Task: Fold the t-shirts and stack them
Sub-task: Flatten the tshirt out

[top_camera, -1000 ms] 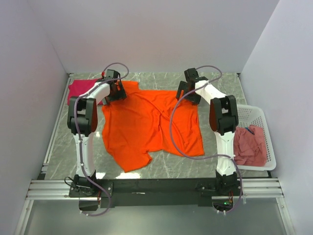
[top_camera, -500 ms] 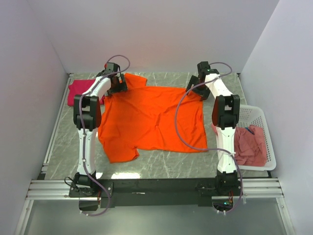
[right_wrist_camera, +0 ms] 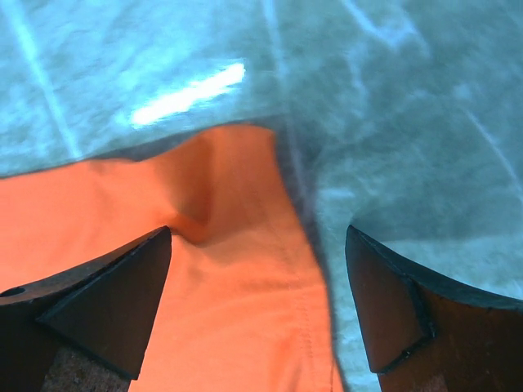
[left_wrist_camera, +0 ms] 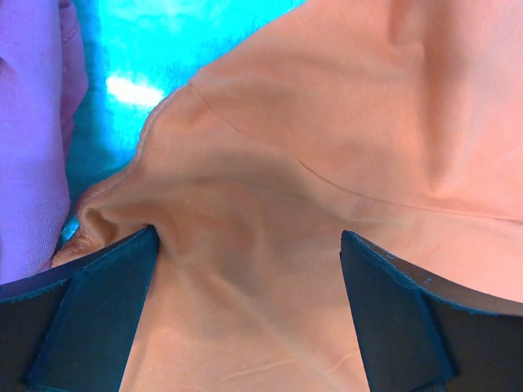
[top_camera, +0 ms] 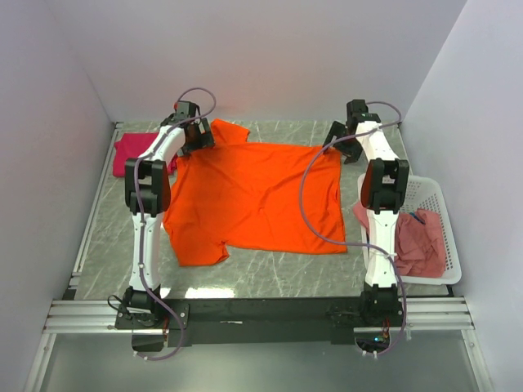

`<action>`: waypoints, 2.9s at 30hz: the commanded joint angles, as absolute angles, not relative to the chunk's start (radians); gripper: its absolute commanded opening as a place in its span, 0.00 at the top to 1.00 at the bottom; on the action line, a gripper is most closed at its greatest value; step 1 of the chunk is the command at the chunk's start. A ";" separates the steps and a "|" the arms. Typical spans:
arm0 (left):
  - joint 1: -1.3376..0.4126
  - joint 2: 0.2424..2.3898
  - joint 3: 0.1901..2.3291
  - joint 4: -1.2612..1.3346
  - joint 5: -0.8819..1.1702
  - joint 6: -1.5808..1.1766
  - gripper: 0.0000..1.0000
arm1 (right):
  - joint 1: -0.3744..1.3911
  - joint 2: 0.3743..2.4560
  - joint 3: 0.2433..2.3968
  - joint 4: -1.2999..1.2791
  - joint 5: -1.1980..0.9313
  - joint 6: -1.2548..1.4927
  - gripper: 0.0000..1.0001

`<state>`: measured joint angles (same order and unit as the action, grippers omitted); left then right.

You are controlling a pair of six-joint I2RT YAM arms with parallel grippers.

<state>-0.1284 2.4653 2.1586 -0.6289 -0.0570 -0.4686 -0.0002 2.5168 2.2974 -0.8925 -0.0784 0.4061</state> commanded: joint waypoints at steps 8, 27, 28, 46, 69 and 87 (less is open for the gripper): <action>-0.132 2.266 2.076 -0.509 -0.015 -0.537 0.01 | 0.034 2.329 2.251 -0.765 -0.137 0.345 0.06; -0.163 2.362 2.046 -0.525 0.011 -0.520 0.01 | 0.087 2.488 2.312 -0.939 -0.121 0.258 0.05; -0.163 2.368 2.045 -0.525 0.008 -0.515 0.01 | 0.086 2.508 2.319 -0.945 -0.121 0.255 0.05; -0.160 2.485 2.132 -0.508 0.046 -0.508 0.01 | 0.005 2.626 2.437 -0.974 -0.113 0.196 0.17; -0.170 2.076 2.004 -0.505 0.003 -0.495 0.01 | 0.037 2.102 2.269 -0.704 -0.124 0.224 0.10; -0.341 1.039 0.704 -0.654 -0.127 -1.114 0.05 | 0.446 1.258 1.001 -0.406 0.107 0.615 0.07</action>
<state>-0.3401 1.1801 0.7918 -0.6281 -0.1486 -0.9852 0.4149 1.3411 1.0721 -0.4892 0.0711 0.5312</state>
